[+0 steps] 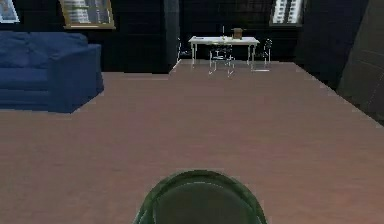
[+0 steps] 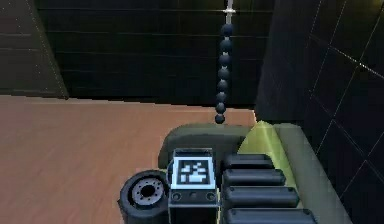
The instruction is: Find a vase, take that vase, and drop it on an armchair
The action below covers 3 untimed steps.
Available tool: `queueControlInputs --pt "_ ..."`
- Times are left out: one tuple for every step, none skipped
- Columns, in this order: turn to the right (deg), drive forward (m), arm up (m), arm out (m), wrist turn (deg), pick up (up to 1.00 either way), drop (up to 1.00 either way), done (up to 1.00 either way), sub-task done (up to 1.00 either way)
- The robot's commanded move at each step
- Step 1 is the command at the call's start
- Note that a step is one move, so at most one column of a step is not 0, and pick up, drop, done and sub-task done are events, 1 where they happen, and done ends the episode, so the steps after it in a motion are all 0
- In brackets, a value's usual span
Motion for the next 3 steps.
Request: queueControlInputs --pt "-45.0 0.0 0.0 0.0 0.0 0.0 0.0 0.0 0.0" --pt "-24.0 0.0 0.0 0.0 0.0 0.0 0.0 0.0 0.0" --pt "45.0 0.0 0.0 0.0 0.0 0.0 0.0 0.0 0.0"
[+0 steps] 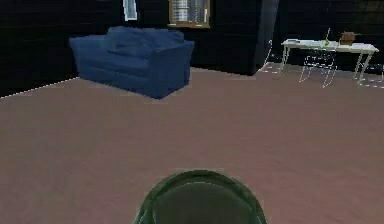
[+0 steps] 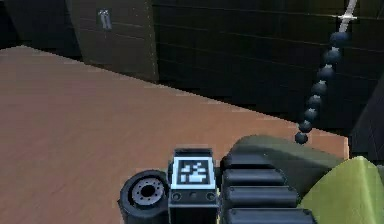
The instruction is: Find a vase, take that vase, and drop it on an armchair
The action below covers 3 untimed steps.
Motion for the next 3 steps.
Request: queueControlInputs --pt "45.0 0.0 0.0 0.0 0.0 0.0 0.0 0.0 0.0" --pt "12.0 0.0 0.0 0.0 0.0 0.0 0.0 0.0 0.0" --pt "0.0 0.1 0.0 0.0 0.0 0.0 0.0 0.0 0.0"
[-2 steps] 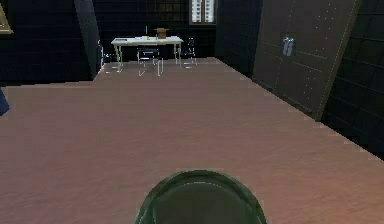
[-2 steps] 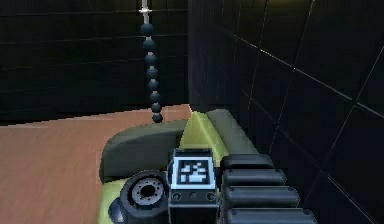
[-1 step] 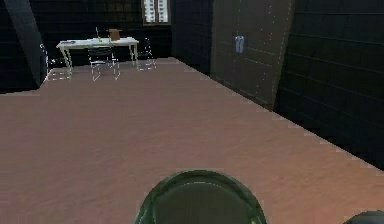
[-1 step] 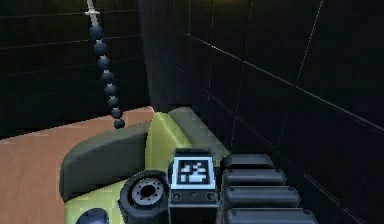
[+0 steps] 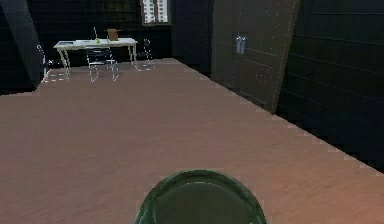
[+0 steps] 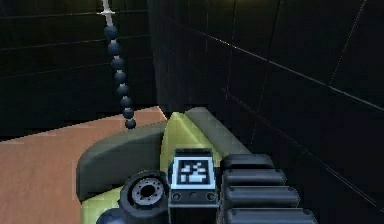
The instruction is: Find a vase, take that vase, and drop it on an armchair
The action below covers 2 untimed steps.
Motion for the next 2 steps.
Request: queueControlInputs --pt "-42.0 0.0 0.0 0.0 0.0 0.0 0.0 0.0 0.0" --pt "36.0 0.0 0.0 0.0 0.0 0.0 0.0 0.0 0.0"
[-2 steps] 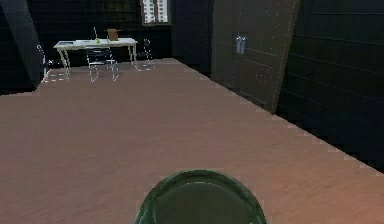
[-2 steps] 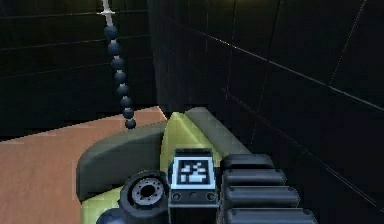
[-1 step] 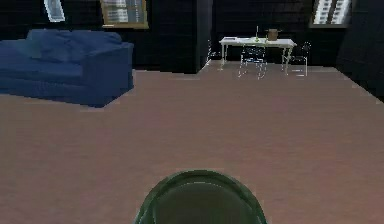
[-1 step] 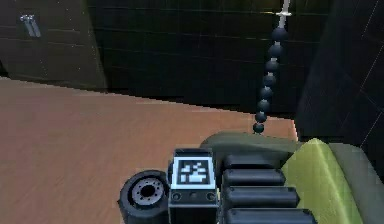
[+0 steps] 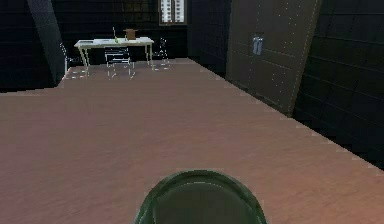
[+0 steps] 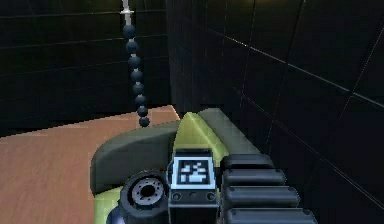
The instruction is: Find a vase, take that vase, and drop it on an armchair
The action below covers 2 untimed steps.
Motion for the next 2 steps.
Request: queueControlInputs --pt "0.0 0.0 0.0 0.38 0.0 0.0 0.0 0.0 0.0" --pt "0.0 0.0 0.0 0.0 45.0 0.0 0.0 0.0 0.0"
